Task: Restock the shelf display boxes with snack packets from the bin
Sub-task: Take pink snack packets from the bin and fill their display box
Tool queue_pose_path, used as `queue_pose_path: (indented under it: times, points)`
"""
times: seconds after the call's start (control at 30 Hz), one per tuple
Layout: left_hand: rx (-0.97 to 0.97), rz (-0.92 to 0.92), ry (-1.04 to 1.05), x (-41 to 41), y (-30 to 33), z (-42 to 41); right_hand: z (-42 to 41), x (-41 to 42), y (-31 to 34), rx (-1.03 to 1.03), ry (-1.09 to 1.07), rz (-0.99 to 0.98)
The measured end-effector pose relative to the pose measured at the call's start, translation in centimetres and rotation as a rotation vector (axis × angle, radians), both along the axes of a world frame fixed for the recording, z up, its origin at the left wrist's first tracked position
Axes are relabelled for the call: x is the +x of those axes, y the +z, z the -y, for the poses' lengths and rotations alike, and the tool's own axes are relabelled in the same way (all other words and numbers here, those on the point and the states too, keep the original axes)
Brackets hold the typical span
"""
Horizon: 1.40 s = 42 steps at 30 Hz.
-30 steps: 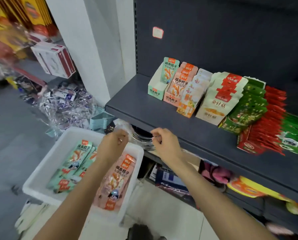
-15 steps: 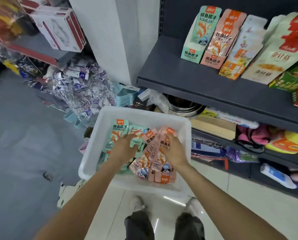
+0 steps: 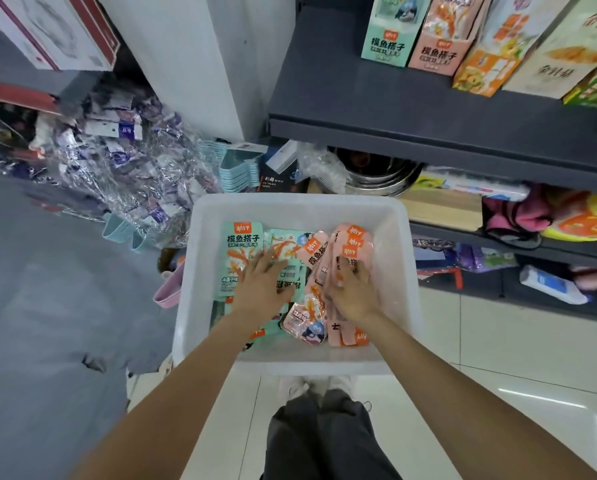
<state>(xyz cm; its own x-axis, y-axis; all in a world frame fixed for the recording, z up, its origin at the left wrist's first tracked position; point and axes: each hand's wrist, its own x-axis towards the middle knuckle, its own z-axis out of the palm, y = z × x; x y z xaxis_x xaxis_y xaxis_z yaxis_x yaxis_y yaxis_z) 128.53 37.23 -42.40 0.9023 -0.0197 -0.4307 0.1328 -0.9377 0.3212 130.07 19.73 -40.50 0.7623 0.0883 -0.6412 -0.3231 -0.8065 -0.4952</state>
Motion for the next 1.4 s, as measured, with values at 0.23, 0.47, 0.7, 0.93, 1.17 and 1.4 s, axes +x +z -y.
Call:
queue_pose_path:
  times: [0.23, 0.47, 0.7, 0.93, 1.17, 1.4]
  points:
    - [-0.117, 0.046, 0.090, 0.4, -0.4, 0.3, 0.1, 0.2, -1.2, -0.085, 0.005, 0.220]
    - [-0.532, -0.034, 0.260, 1.8, 0.8, 2.3, 0.1, 0.1, -2.3, -0.074, -0.003, 0.284]
    - [-0.739, -0.056, 0.578, 3.4, 1.1, 2.7, 1.6, 1.1, -1.5, -0.036, -0.047, 0.246]
    - [-0.791, 0.003, 0.791, 2.6, 3.1, -1.1, 0.6, 2.6, -0.8, -0.101, -0.027, 0.077]
    - [-0.802, 0.071, 0.827, 2.2, 5.2, -3.2, -0.1, 2.7, -0.5, -0.098, -0.208, 0.205]
    - [-0.840, 0.120, 0.743, 2.0, 7.5, -2.9, 1.5, 3.6, 1.9, 0.174, -0.305, 0.324]
